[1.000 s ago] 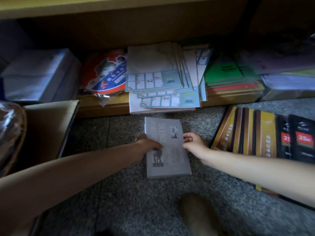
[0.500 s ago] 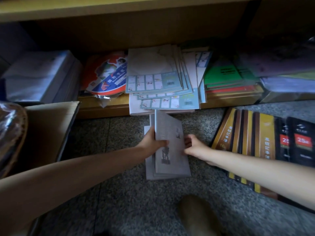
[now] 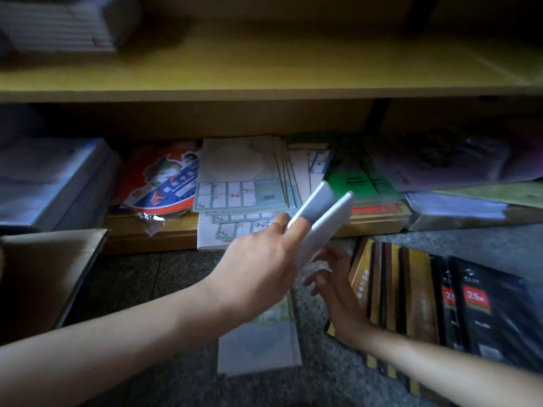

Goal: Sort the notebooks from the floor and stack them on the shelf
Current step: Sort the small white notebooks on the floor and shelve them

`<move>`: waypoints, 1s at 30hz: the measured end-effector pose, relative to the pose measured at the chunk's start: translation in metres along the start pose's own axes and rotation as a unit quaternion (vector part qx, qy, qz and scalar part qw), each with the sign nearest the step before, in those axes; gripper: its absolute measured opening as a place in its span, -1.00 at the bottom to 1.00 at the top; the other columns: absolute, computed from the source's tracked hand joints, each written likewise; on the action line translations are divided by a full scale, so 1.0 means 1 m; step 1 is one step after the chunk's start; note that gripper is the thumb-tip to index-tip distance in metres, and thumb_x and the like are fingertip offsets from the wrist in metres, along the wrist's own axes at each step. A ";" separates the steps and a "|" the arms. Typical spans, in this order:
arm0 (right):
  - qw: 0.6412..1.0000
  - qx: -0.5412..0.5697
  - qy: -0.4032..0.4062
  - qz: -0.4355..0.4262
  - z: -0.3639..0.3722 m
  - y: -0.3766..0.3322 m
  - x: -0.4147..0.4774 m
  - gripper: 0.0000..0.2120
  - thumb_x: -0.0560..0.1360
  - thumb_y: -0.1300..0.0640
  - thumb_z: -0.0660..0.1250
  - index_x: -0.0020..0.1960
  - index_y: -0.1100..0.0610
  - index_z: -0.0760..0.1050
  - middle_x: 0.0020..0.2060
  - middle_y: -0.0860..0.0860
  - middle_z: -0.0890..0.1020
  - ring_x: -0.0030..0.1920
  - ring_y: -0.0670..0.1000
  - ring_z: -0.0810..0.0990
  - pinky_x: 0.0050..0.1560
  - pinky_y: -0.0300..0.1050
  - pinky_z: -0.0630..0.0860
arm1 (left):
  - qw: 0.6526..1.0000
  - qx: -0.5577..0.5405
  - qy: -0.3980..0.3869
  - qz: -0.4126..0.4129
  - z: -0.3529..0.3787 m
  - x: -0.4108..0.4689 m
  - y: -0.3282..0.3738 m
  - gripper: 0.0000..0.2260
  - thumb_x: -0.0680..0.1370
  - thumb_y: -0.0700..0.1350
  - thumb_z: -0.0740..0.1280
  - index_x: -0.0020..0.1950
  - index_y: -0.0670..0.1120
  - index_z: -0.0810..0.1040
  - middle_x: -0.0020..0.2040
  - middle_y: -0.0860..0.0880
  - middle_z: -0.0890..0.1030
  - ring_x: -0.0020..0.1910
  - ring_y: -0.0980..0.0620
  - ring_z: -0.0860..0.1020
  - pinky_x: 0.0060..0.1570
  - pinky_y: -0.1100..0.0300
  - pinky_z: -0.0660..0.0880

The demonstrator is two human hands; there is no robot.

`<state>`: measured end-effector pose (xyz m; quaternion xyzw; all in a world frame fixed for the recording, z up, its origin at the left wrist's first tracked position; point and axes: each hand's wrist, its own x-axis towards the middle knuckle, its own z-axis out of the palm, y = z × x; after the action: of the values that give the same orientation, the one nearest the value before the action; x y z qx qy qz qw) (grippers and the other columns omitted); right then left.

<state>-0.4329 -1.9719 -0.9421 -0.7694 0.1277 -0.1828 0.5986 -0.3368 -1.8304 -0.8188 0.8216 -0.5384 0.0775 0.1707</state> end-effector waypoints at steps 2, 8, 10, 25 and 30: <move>0.999 0.008 -0.028 -0.030 0.004 -0.022 0.012 -0.42 0.46 -0.32 0.18 0.34 -0.07 0.10 0.09 -0.18 0.46 -0.08 0.04 0.54 -0.09 -0.10 0.47 | 0.999 0.017 0.040 0.006 -0.022 0.008 -0.005 -0.79 0.40 -0.07 0.16 0.00 -0.06 0.25 -0.11 -0.10 0.42 -0.51 -0.20 0.45 -0.68 0.11 0.27; 0.989 0.118 -0.090 -0.021 0.027 -0.082 0.059 -0.41 0.51 -0.10 0.23 0.43 -0.08 0.03 0.29 -0.32 0.29 0.36 -0.25 0.28 0.01 -0.57 0.35 | 0.971 -0.073 0.215 -0.076 -0.088 0.029 -0.020 -0.78 0.40 -0.09 0.25 -0.03 0.00 0.25 -0.04 0.03 0.30 -0.23 -0.16 0.47 -0.39 -0.05 0.47; 0.979 0.172 -0.108 -0.012 0.027 -0.092 0.071 -0.44 0.55 0.05 0.26 0.46 -0.03 0.07 0.30 -0.32 0.29 0.35 -0.24 0.26 0.04 -0.56 0.36 | 0.957 -0.101 0.254 -0.098 -0.104 0.034 -0.026 -0.79 0.42 -0.09 0.24 0.02 -0.03 0.32 0.00 0.03 0.33 -0.17 -0.09 0.46 -0.29 -0.06 0.50; 0.945 0.316 -0.089 -0.007 0.062 -0.216 0.135 -0.84 0.55 0.21 0.18 0.05 0.13 0.51 -0.36 0.00 0.63 -0.47 -0.05 0.54 -0.58 -0.25 0.46 | 0.840 -0.343 0.373 -0.194 -0.170 0.044 -0.119 -0.34 0.38 -0.16 0.40 0.32 0.13 0.08 0.27 -0.15 0.38 0.18 -0.08 0.51 0.15 0.01 0.51; 0.935 0.348 -0.054 0.052 0.096 -0.255 0.183 -0.89 0.60 0.19 0.17 -0.07 0.11 0.44 -0.23 0.03 0.59 -0.46 -0.10 0.59 -0.49 -0.25 0.53 | 0.897 -0.166 0.326 -0.248 -0.194 0.042 -0.149 -0.50 0.47 -0.19 0.40 0.38 -0.04 0.36 0.25 -0.03 0.25 -0.06 0.28 0.39 -0.18 0.46 0.53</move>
<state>-0.2322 -1.9003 -0.6925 -0.5139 0.0637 -0.1426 0.8435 -0.1724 -1.7420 -0.6552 0.8168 -0.2368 0.2062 0.4841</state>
